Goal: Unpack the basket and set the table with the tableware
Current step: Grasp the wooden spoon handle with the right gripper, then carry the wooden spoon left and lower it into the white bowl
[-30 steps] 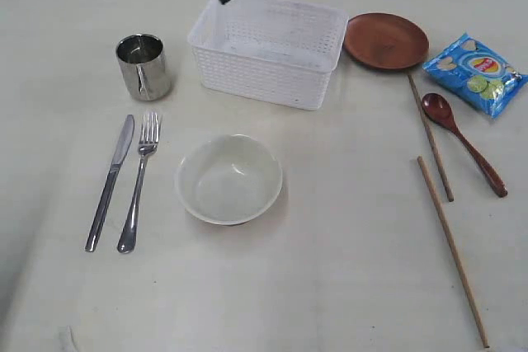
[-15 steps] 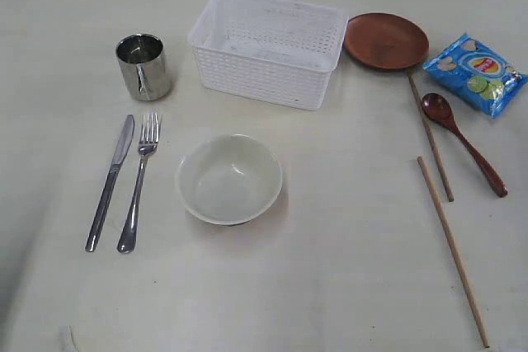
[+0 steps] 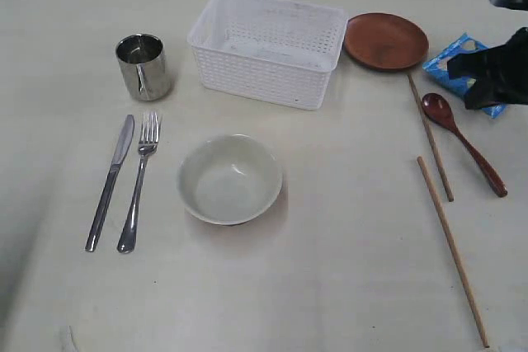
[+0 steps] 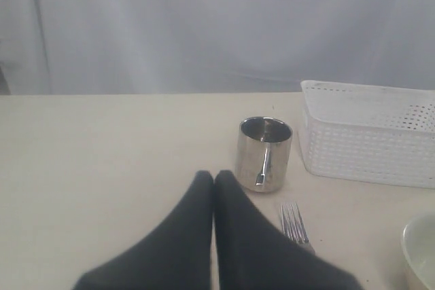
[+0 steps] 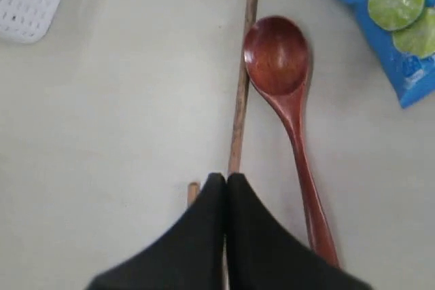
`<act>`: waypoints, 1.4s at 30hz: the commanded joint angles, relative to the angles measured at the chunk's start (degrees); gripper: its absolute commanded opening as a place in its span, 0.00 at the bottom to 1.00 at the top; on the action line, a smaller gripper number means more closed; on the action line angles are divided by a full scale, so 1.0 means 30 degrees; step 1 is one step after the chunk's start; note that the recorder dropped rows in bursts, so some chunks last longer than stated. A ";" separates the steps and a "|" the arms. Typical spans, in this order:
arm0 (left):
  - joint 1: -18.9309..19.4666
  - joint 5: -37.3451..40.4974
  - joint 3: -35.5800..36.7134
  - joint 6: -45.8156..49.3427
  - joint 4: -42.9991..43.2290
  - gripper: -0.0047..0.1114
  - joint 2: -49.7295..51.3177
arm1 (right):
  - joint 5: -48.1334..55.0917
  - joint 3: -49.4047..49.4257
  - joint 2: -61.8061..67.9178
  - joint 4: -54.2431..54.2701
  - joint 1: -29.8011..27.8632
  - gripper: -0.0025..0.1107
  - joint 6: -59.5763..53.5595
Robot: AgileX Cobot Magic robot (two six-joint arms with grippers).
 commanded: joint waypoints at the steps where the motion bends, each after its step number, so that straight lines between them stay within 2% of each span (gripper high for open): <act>1: -0.0020 -0.0121 0.0053 0.0006 -0.0101 0.04 -0.0069 | 0.0375 0.0772 -0.0079 -0.1972 -0.0163 0.02 0.1053; 6: -0.0020 -0.0121 0.0053 0.0006 -0.0101 0.04 -0.0069 | -0.0858 0.0977 0.0842 -0.3783 -0.0163 0.02 0.1928; 14: -0.0020 -0.0121 0.0053 0.0006 -0.0101 0.04 -0.0069 | -0.1532 0.0943 0.2960 -0.4438 -0.0163 0.04 0.1738; 16: -0.0020 -0.0121 0.0053 0.0006 -0.0101 0.04 -0.0069 | -0.1567 0.0943 0.3248 -0.4438 -0.0163 0.12 0.1612; 19: -0.0020 -0.0121 0.0053 0.0006 -0.0101 0.04 -0.0069 | -0.1825 0.0904 0.3369 -0.4575 -0.0163 0.30 0.1566; 20: -0.0020 -0.0121 0.0053 0.0006 -0.0101 0.04 -0.0069 | -0.1904 0.0690 0.3369 -0.4662 -0.0163 0.40 0.1566; 21: -0.0020 -0.0121 0.0053 0.0006 -0.0101 0.04 -0.0069 | -0.1943 0.0595 0.3369 -0.4662 -0.0163 0.42 0.1566; 24: -0.0020 -0.0121 0.0053 0.0006 -0.0101 0.04 -0.0069 | -0.2080 -0.0179 0.3495 -0.4785 -0.0163 0.40 0.1608; 27: -0.0020 -0.0121 0.0053 0.0006 -0.0101 0.04 -0.0069 | -0.0822 -0.1363 0.4126 -0.4938 -0.0163 0.39 0.1564; 37: -0.0020 -0.0121 0.0053 0.0006 -0.0057 0.04 -0.0069 | -0.0066 -0.1578 0.6275 -0.4909 -0.0163 0.39 0.1513; 40: -0.0020 -0.0121 0.0053 0.0006 -0.0057 0.04 -0.0069 | 0.0143 -0.1578 0.6486 -0.5209 -0.0163 0.28 0.1427; 42: -0.0020 -0.0121 0.0053 0.0006 -0.0057 0.04 -0.0069 | 0.0189 -0.1578 0.6486 -0.5345 -0.0163 0.15 0.1427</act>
